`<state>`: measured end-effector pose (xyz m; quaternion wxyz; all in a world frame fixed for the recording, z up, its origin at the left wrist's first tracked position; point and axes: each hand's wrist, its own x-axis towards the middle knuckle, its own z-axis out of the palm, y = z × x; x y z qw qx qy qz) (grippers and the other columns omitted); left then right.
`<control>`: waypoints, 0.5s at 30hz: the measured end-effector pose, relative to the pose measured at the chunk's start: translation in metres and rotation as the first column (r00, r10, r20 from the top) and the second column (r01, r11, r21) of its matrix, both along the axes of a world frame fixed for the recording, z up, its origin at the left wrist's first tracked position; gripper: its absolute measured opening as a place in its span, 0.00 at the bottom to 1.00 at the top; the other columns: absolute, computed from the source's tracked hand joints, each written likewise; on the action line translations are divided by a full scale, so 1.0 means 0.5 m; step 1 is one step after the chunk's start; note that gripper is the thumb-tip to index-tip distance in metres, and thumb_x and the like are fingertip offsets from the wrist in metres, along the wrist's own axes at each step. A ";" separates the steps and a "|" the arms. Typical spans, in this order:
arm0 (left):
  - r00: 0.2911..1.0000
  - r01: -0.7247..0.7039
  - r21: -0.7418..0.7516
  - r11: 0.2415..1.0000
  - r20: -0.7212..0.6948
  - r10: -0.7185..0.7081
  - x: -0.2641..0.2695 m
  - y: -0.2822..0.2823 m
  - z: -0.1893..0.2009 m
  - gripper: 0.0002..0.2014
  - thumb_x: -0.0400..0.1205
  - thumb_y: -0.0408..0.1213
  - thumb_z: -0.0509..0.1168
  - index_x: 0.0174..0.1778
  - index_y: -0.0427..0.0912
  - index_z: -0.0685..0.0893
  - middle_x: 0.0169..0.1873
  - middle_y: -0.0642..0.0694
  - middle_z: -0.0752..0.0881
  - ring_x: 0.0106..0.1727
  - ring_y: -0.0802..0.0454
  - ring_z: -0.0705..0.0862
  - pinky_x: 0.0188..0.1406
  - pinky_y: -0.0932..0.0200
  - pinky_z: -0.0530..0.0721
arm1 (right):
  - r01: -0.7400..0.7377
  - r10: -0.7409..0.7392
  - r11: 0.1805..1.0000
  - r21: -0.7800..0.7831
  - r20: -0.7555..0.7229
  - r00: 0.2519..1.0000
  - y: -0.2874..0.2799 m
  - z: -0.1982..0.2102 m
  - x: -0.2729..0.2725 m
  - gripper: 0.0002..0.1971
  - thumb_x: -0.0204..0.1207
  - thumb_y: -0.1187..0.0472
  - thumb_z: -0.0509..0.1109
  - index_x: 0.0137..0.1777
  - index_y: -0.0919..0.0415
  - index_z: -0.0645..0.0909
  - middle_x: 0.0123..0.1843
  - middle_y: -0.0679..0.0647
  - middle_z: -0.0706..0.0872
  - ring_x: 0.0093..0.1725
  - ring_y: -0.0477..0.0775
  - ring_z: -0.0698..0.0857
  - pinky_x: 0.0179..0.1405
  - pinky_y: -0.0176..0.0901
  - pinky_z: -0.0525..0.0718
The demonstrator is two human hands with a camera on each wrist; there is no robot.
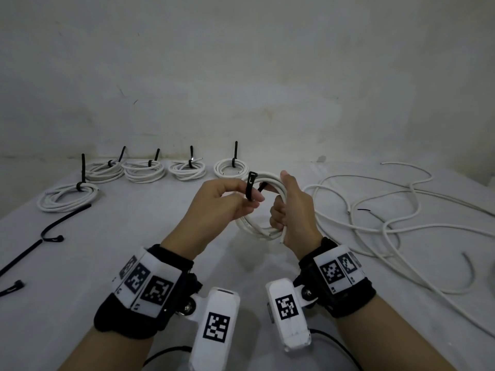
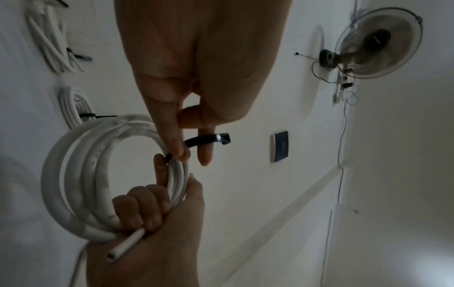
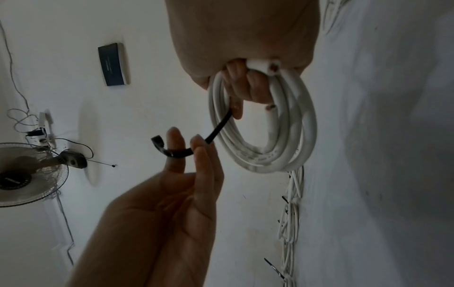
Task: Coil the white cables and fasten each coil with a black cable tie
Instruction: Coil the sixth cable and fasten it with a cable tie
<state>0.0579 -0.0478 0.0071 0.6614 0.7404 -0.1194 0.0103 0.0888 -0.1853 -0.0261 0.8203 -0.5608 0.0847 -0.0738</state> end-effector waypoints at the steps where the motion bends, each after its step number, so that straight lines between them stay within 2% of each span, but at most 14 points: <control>1: 1.000 0.020 -0.016 1.000 0.011 -0.020 -0.001 0.000 0.002 0.18 0.78 0.18 0.55 0.34 0.39 0.88 0.36 0.46 0.90 0.42 0.55 0.89 0.47 0.64 0.87 | 0.003 -0.003 1.000 -0.013 0.000 1.000 0.000 0.000 0.000 0.21 0.82 0.48 0.61 0.43 0.65 0.85 0.18 0.49 0.60 0.15 0.47 0.59 0.16 0.34 0.58; 3: 0.997 0.031 -0.025 0.999 0.069 -0.030 0.000 0.002 0.002 0.14 0.81 0.24 0.60 0.36 0.39 0.89 0.37 0.45 0.90 0.44 0.53 0.89 0.49 0.63 0.87 | 0.005 -0.005 1.000 -0.027 0.004 1.000 0.001 -0.002 -0.001 0.21 0.82 0.48 0.61 0.42 0.65 0.86 0.19 0.50 0.60 0.16 0.47 0.59 0.17 0.34 0.58; 6: 0.982 0.007 0.043 0.999 0.187 -0.015 0.003 0.009 -0.002 0.08 0.81 0.31 0.66 0.38 0.40 0.89 0.36 0.48 0.90 0.43 0.52 0.91 0.47 0.63 0.87 | -0.015 0.015 1.000 -0.002 0.008 1.000 0.003 -0.002 -0.001 0.21 0.82 0.48 0.61 0.42 0.64 0.86 0.20 0.50 0.60 0.16 0.47 0.58 0.17 0.34 0.57; 8: 0.968 -0.019 0.081 0.997 0.251 -0.002 0.008 0.012 -0.001 0.06 0.79 0.30 0.69 0.38 0.40 0.88 0.34 0.50 0.90 0.41 0.53 0.91 0.42 0.66 0.86 | -0.050 0.050 0.998 0.036 0.014 0.999 0.002 -0.001 -0.002 0.21 0.82 0.48 0.61 0.42 0.64 0.85 0.20 0.50 0.59 0.15 0.47 0.58 0.16 0.33 0.56; 10: 0.952 -0.064 0.104 0.993 0.306 0.029 0.019 0.015 -0.001 0.08 0.76 0.26 0.71 0.34 0.43 0.88 0.33 0.51 0.90 0.38 0.54 0.91 0.39 0.68 0.85 | -0.108 0.106 0.991 0.076 0.028 0.994 0.004 0.002 -0.004 0.20 0.83 0.48 0.60 0.40 0.63 0.83 0.18 0.50 0.59 0.14 0.46 0.57 0.15 0.32 0.57; 12: 0.938 -0.089 0.121 0.989 0.344 0.043 0.029 0.016 -0.002 0.11 0.72 0.24 0.74 0.32 0.46 0.88 0.33 0.49 0.90 0.34 0.54 0.90 0.38 0.65 0.85 | -0.181 0.176 0.976 0.120 0.048 0.983 0.008 0.006 -0.008 0.19 0.84 0.49 0.59 0.37 0.61 0.80 0.17 0.50 0.58 0.12 0.45 0.56 0.13 0.31 0.57; 14: 0.914 -0.133 0.139 0.981 0.400 0.067 0.036 0.016 -0.004 0.10 0.71 0.27 0.76 0.32 0.48 0.87 0.31 0.50 0.89 0.28 0.59 0.86 0.35 0.66 0.84 | -0.241 0.235 0.961 0.133 0.061 0.970 0.011 0.008 -0.012 0.19 0.84 0.49 0.58 0.35 0.59 0.77 0.16 0.49 0.58 0.12 0.45 0.56 0.12 0.31 0.57; 15: 0.888 -0.187 0.164 0.969 0.450 0.095 0.040 0.017 -0.005 0.09 0.70 0.30 0.77 0.32 0.49 0.87 0.30 0.51 0.88 0.27 0.63 0.83 0.33 0.70 0.80 | -0.260 0.254 0.958 0.123 0.064 0.965 0.012 0.009 -0.013 0.19 0.84 0.49 0.58 0.35 0.59 0.77 0.16 0.49 0.58 0.12 0.45 0.56 0.12 0.31 0.57</control>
